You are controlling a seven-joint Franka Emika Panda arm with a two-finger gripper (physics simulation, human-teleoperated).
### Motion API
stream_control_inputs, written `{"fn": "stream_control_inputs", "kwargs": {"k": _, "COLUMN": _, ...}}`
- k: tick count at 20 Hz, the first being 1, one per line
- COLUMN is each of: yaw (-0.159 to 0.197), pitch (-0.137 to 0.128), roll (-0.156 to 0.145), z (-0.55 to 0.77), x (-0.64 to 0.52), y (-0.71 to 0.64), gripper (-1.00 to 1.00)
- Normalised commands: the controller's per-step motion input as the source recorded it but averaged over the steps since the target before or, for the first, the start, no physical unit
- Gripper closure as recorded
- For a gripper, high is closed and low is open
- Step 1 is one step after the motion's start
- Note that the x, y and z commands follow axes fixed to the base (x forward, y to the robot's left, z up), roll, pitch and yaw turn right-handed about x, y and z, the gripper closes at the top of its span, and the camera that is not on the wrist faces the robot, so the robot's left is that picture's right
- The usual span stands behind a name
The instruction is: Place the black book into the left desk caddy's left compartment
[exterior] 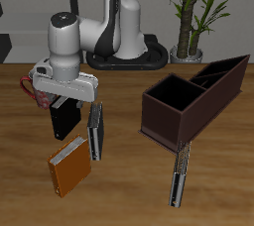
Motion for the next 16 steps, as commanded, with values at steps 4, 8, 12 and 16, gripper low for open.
{"fn": "stream_control_inputs", "kwargs": {"k": 4, "yaw": -0.005, "pitch": 0.036, "roll": -0.003, "z": -0.20, "x": 0.06, "y": 0.04, "gripper": 1.00}}
{"fn": "stream_control_inputs", "kwargs": {"k": 8, "yaw": -0.008, "pitch": -0.003, "roll": 0.005, "z": 0.08, "x": 0.02, "y": 0.06, "gripper": 1.00}}
{"fn": "stream_control_inputs", "kwargs": {"k": 12, "yaw": 0.001, "pitch": -0.014, "roll": -0.019, "z": 0.10, "x": 0.03, "y": -0.04, "gripper": 1.00}}
{"fn": "stream_control_inputs", "kwargs": {"k": 16, "yaw": -0.019, "pitch": 0.000, "roll": -0.020, "z": 0.16, "x": 0.07, "y": -0.03, "gripper": 1.00}}
